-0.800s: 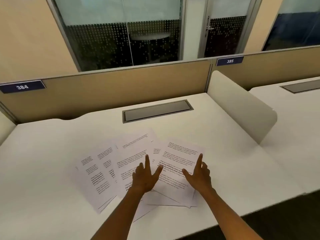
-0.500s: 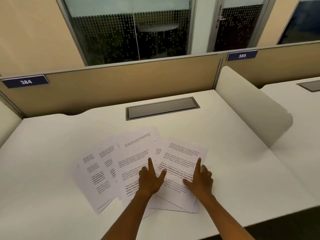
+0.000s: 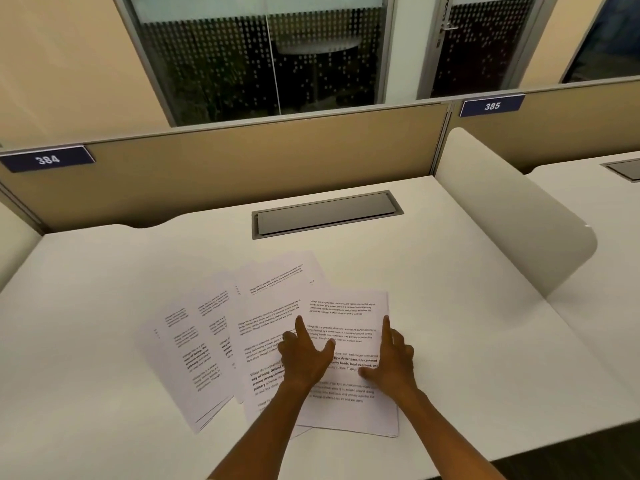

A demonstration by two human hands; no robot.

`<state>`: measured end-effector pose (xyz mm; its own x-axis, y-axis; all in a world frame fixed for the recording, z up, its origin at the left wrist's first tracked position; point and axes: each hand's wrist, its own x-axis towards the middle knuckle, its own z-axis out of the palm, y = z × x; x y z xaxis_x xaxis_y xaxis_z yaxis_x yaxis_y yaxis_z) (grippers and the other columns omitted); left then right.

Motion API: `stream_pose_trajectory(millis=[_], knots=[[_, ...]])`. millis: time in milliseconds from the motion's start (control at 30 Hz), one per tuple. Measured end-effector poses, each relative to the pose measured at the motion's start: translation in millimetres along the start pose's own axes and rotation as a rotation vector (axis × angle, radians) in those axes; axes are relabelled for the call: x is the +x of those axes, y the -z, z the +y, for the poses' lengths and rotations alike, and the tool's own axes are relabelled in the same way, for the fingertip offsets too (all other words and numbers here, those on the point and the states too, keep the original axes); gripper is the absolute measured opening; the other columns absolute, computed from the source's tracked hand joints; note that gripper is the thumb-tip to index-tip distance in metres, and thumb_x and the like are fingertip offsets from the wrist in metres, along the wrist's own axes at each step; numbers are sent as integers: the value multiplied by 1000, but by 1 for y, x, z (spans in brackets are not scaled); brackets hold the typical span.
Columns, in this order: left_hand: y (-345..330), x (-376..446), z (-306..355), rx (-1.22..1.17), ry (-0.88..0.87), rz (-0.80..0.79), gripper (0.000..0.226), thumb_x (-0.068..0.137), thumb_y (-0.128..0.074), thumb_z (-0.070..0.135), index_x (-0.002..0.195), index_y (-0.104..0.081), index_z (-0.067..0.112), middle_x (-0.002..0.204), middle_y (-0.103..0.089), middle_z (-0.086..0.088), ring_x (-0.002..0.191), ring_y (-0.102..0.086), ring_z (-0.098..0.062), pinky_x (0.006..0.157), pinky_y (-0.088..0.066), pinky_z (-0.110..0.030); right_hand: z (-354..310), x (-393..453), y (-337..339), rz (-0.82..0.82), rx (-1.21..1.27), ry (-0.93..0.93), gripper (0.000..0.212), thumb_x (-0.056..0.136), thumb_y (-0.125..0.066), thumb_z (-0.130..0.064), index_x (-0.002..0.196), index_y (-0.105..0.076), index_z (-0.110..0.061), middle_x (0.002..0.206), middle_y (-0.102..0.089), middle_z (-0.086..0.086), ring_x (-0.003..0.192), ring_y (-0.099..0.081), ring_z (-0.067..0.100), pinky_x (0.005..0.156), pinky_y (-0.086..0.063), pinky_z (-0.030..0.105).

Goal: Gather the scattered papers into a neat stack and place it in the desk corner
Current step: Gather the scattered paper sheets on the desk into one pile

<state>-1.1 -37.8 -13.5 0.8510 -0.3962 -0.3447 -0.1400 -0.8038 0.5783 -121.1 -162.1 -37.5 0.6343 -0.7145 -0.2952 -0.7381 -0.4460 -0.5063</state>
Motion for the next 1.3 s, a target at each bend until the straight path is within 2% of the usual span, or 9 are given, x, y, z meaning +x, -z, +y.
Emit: stream_pose_trajectory(millis=[200,333,400,467,533,800,900,1033,1300], knots=[[5,4,-5,-67,8,3,95,80,-67,53,152,-16,18,143,-39,-19,135,-34,-37,108,-36,-47,-11,0,-5,82,383,-196,111,71,-84,-32,154,-12,-15,148,-33,14,132,-43,33,106,-41,42],[10,4,-13,-132,-10,-15,90,81,-68,48,151,-21,16,143,-38,-17,136,-35,-35,109,-37,-46,-15,7,3,83,624,-292,84,72,-84,-23,143,-40,-8,133,-59,14,115,-60,31,97,-50,39],[14,4,-17,-169,-24,-25,87,83,-68,45,151,-24,15,143,-39,-16,134,-39,-33,110,-40,-44,-15,10,6,65,691,-307,62,74,-82,-18,128,-55,-9,122,-67,12,94,-66,25,80,-56,32],[18,4,-21,-204,-30,-26,82,84,-68,43,150,-27,15,142,-40,-15,133,-41,-30,109,-42,-42,-14,13,7,56,689,-293,47,75,-81,-12,118,-61,-9,114,-70,12,77,-65,17,60,-51,21],[22,3,-27,-208,-22,5,77,86,-66,42,148,-30,15,143,-41,-13,132,-41,-29,108,-42,-40,-16,17,9,54,667,-263,39,75,-80,-10,110,-64,-10,110,-72,12,70,-64,11,53,-47,17],[51,5,-71,-50,172,178,61,91,-56,44,142,-39,16,142,-42,-15,133,-39,-32,106,-40,-47,-50,35,8,10,501,-101,41,81,-75,-9,118,-60,-6,115,-69,13,94,-66,26,77,-54,30],[60,6,-84,-107,206,208,59,91,-57,40,141,-41,13,141,-43,-18,133,-39,-35,106,-40,-47,-65,39,0,6,448,-76,36,87,-67,-8,121,-57,-4,120,-67,15,100,-66,29,78,-52,29],[66,8,-87,-234,213,249,57,90,-61,34,139,-44,9,138,-48,-20,129,-44,-36,107,-40,-44,-87,39,-15,-22,368,-34,34,90,-62,-11,123,-55,-3,121,-66,16,104,-66,31,87,-56,38],[74,9,-88,-415,213,254,58,88,-65,37,136,-46,12,138,-46,-17,126,-48,-33,106,-43,-45,-122,31,-38,-108,244,-23,58,87,-67,-24,137,-43,-6,130,-55,18,117,-58,35,101,-50,46]])
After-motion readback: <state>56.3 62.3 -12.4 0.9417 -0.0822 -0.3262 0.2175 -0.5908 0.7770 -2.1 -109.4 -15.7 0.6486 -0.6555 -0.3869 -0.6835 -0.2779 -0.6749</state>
